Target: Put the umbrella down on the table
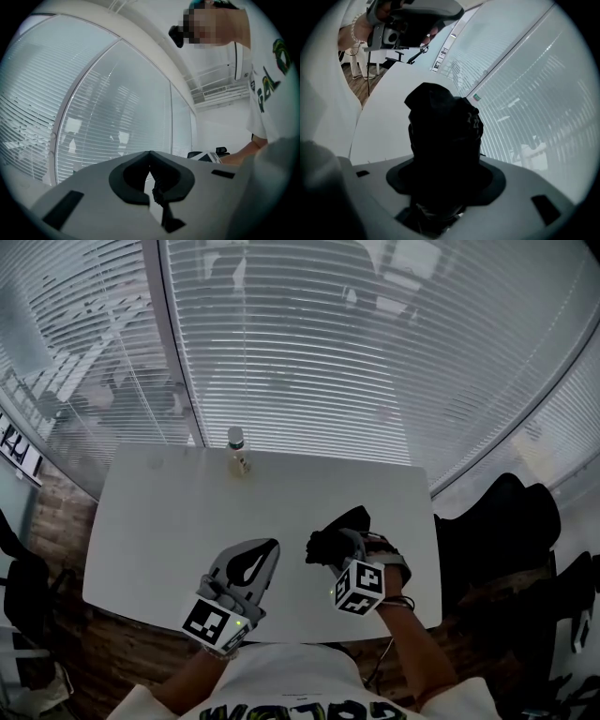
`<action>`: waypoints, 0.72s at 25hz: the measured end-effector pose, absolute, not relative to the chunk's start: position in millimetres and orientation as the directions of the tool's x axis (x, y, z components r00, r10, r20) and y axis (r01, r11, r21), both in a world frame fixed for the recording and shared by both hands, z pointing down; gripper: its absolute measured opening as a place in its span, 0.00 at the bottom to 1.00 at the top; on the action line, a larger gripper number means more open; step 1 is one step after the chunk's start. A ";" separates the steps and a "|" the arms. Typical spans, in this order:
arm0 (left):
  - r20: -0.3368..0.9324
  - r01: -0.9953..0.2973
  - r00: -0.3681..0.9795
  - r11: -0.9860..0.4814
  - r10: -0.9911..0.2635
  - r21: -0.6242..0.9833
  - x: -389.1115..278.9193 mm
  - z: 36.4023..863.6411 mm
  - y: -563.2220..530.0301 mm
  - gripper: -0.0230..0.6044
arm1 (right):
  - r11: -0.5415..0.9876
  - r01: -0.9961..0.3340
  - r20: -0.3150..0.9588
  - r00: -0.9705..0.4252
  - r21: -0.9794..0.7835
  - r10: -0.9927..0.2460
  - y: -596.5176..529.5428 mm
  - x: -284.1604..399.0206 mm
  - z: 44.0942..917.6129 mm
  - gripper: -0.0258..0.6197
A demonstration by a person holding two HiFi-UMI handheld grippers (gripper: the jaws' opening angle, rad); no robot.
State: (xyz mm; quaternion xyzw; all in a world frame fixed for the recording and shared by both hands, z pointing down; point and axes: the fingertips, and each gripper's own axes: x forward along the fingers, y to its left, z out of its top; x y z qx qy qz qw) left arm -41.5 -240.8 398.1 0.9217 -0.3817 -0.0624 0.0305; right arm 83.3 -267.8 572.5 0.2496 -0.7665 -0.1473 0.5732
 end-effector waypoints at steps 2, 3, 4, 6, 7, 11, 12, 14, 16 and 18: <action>-0.090 -0.698 0.702 -0.708 -0.706 0.107 -42.8 399.3 -240.8 0.05 | 0.841 -0.189 0.819 -0.200 0.507 -0.538 -270.3 80.9 581.7 0.43; -0.090 -0.697 0.703 -0.709 -0.705 0.110 -43.3 400.1 -240.7 0.05 | 0.846 -0.181 0.825 -0.194 0.502 -0.531 -271.4 79.5 586.1 0.43; -0.089 -0.696 0.704 -0.709 -0.705 0.113 -44.0 401.1 -240.6 0.05 | 0.850 -0.174 0.831 -0.189 0.497 -0.524 -272.4 78.2 590.7 0.43; -0.085 -0.696 0.704 -0.709 -0.705 0.119 -45.6 403.7 -239.9 0.05 | 0.859 -0.162 0.843 -0.175 0.486 -0.509 -273.9 75.9 600.8 0.43; -0.083 -0.695 0.704 -0.708 -0.705 0.121 -46.4 404.9 -239.3 0.05 | 0.863 -0.154 0.848 -0.167 0.481 -0.502 -274.4 75.0 605.9 0.43; -0.076 -0.696 0.703 -0.706 -0.707 0.131 -49.9 408.4 -237.1 0.05 | 0.879 -0.132 0.869 -0.144 0.458 -0.474 -275.0 72.0 624.3 0.43; -0.075 -0.697 0.702 -0.705 -0.708 0.134 -50.9 409.4 -237.1 0.05 | 0.883 -0.130 0.873 -0.143 0.450 -0.466 -275.1 71.0 628.4 0.43; -0.070 -0.698 0.701 -0.702 -0.710 0.139 -52.6 411.8 -237.2 0.05 | 0.889 -0.128 0.879 -0.145 0.439 -0.455 -274.9 69.0 636.4 0.43; -0.064 -0.699 0.700 -0.701 -0.711 0.143 -54.6 413.7 -237.3 0.05 | 0.892 -0.122 0.882 -0.139 0.436 -0.450 -275.0 68.2 644.9 0.43; -0.060 -0.700 0.699 -0.699 -0.713 0.146 -57.5 415.4 -238.5 0.05 | 0.895 -0.115 0.887 -0.128 0.430 -0.443 -275.7 67.8 653.9 0.43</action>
